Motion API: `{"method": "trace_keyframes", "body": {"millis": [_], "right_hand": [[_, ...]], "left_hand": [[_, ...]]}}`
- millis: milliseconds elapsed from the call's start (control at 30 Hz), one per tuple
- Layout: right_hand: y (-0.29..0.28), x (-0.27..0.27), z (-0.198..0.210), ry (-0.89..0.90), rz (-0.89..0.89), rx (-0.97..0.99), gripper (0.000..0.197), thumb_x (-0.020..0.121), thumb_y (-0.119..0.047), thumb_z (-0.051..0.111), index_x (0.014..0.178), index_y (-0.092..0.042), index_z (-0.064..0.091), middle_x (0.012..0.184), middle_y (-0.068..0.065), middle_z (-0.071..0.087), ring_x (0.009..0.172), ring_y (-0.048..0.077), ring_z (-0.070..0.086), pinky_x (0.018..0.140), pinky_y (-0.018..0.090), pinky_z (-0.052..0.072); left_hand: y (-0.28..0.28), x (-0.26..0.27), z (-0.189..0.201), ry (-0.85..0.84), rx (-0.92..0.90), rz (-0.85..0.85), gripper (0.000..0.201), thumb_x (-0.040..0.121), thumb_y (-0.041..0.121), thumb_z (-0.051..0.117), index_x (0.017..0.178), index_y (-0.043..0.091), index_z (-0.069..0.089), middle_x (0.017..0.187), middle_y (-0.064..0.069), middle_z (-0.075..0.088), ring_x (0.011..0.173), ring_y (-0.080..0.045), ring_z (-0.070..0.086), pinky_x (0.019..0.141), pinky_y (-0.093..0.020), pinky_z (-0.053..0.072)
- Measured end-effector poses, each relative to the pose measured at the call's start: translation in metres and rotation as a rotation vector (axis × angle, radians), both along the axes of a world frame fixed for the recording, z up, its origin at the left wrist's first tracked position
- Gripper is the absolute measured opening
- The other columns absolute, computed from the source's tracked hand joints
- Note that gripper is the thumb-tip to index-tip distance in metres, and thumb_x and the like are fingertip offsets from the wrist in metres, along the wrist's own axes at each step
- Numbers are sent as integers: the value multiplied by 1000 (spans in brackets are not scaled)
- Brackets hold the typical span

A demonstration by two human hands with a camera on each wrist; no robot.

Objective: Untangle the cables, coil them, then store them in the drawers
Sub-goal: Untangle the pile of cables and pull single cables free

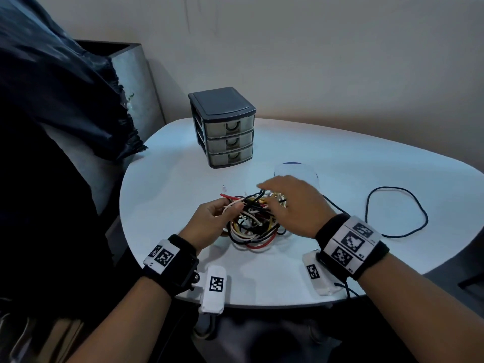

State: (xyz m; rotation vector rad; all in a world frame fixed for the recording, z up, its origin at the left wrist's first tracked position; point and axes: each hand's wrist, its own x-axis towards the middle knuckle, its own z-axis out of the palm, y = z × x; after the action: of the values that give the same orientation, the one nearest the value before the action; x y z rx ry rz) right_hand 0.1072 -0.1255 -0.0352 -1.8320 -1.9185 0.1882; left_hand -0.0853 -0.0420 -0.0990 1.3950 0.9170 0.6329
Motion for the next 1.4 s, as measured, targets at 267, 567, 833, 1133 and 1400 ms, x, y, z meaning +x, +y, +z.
{"method": "trace_keyframes", "body": {"millis": [267,567,833,1133,1400], "right_hand": [[5,-2,7,-44,39,122,21,92,-32,55,92,-21,72,87,-5,68,85,20,61,79,38,47],[-4,-4,16,82,-16,90,13,88,-18,62,98,-23,68,84,-7,62,77,14,57,79,32,46],[-2,0,59,-320,55,362,19,89,-27,58,77,-15,66,68,2,63,65,30,60,63,38,47],[-14,18,66,132,-226,249,22,89,-19,58,107,-30,64,84,-13,64,63,2,55,71,25,46],[-14,-25,77,-534,-39,43,24,100,-43,43,93,-26,59,93,-3,67,86,24,61,73,32,31]], "left_hand": [[-3,2,1,-18,149,11,28,92,36,62,100,12,73,82,-3,70,72,-14,62,71,-34,53],[0,19,23,75,387,39,37,90,51,62,88,15,72,80,-7,70,74,-24,63,76,-42,53],[-1,25,48,208,475,208,35,91,46,65,73,17,68,64,7,65,62,-12,58,63,-29,46],[-9,26,76,108,384,198,31,93,36,66,83,7,69,60,-2,70,46,-19,65,49,-27,46],[-29,37,88,95,386,209,32,91,32,69,79,2,67,64,-8,71,49,-17,69,47,-26,52]]}}
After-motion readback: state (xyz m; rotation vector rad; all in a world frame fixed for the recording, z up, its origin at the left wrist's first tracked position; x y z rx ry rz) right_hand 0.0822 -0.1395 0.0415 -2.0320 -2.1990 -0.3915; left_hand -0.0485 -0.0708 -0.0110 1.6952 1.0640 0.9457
